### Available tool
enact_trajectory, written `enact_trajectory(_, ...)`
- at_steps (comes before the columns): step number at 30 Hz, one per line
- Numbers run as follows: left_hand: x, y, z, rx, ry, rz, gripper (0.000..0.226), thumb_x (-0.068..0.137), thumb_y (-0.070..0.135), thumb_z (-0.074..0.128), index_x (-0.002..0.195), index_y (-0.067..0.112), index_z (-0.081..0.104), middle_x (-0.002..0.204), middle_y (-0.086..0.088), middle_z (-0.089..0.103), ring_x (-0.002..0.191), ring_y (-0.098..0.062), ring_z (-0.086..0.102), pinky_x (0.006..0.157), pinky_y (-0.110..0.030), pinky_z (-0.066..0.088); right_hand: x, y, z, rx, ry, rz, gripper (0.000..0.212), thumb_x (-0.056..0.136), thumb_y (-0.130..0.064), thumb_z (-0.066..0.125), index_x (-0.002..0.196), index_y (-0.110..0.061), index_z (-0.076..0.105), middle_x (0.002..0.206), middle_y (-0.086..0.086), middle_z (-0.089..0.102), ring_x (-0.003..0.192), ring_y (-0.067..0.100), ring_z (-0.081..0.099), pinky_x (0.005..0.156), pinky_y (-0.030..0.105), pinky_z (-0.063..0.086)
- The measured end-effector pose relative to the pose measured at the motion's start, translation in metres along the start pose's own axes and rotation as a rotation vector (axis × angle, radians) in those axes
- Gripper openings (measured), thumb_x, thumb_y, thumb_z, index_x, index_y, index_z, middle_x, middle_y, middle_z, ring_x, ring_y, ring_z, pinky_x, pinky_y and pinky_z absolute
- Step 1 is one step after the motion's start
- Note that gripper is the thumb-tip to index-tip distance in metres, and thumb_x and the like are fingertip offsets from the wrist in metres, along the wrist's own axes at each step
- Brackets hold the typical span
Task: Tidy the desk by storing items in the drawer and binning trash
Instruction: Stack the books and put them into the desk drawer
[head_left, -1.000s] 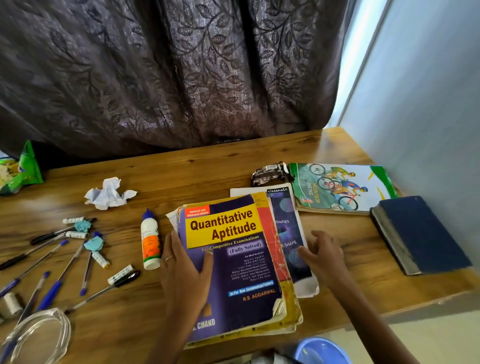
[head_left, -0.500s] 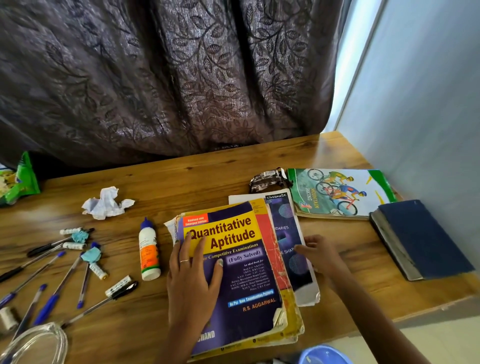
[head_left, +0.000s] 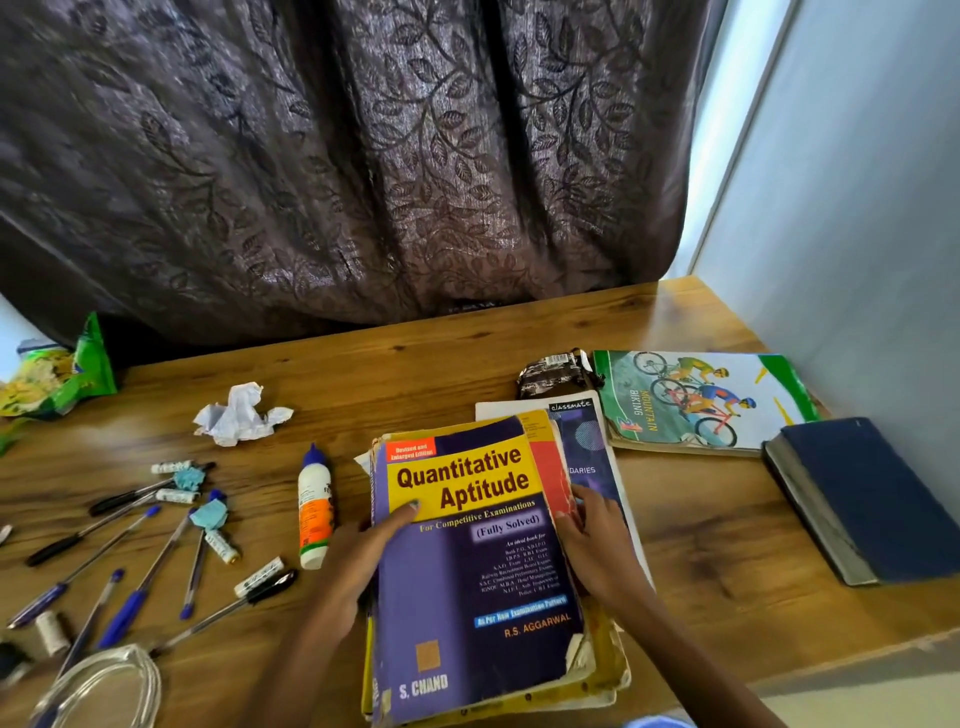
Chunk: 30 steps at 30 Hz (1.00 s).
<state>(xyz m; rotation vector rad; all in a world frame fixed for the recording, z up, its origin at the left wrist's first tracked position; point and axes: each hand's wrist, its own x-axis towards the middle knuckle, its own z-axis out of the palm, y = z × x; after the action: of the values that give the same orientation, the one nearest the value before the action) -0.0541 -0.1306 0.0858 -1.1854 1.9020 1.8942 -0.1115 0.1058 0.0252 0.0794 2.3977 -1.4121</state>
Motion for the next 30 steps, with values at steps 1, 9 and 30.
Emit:
enact_trajectory(1, 0.000, 0.002, -0.001, -0.010, -0.026, -0.021, 0.046, 0.075, 0.033, 0.075, 0.112, 0.010, 0.062, 0.097, -0.011, 0.072, 0.085, -0.028, 0.070, 0.067, -0.036, 0.055, 0.005, 0.007, -0.002, 0.031, -0.024, -0.003, 0.045, 0.073, -0.063, 0.047, 0.109, -0.036, 0.049, 0.113, 0.003, 0.056, 0.102, 0.020, 0.059, 0.083, 0.046, 0.055)
enact_trajectory(9, 0.000, 0.011, 0.012, -0.109, -0.078, -0.027, 0.038, 0.073, 0.023, 0.078, 0.105, 0.008, 0.065, 0.095, -0.015, 0.072, 0.082, -0.031, 0.069, 0.062, -0.035, 0.053, -0.002, -0.033, -0.021, 0.266, -0.186, 0.114, 0.016, 0.092, -0.017, 0.056, 0.107, -0.018, 0.050, 0.103, 0.008, 0.064, 0.086, 0.021, 0.068, 0.064, 0.026, 0.051)
enact_trajectory(30, -0.016, -0.013, -0.005, -0.262, 0.009, 0.203, 0.111, -0.005, 0.059, 0.085, 0.095, 0.015, 0.065, 0.098, -0.015, 0.071, 0.091, -0.038, 0.066, 0.082, -0.053, 0.053, 0.140, -0.076, -0.056, -0.854, 0.055, -0.140, 0.063, 0.081, -0.048, 0.064, 0.131, -0.013, 0.044, 0.134, 0.010, 0.044, 0.124, 0.028, 0.041, 0.103, 0.044, 0.034)
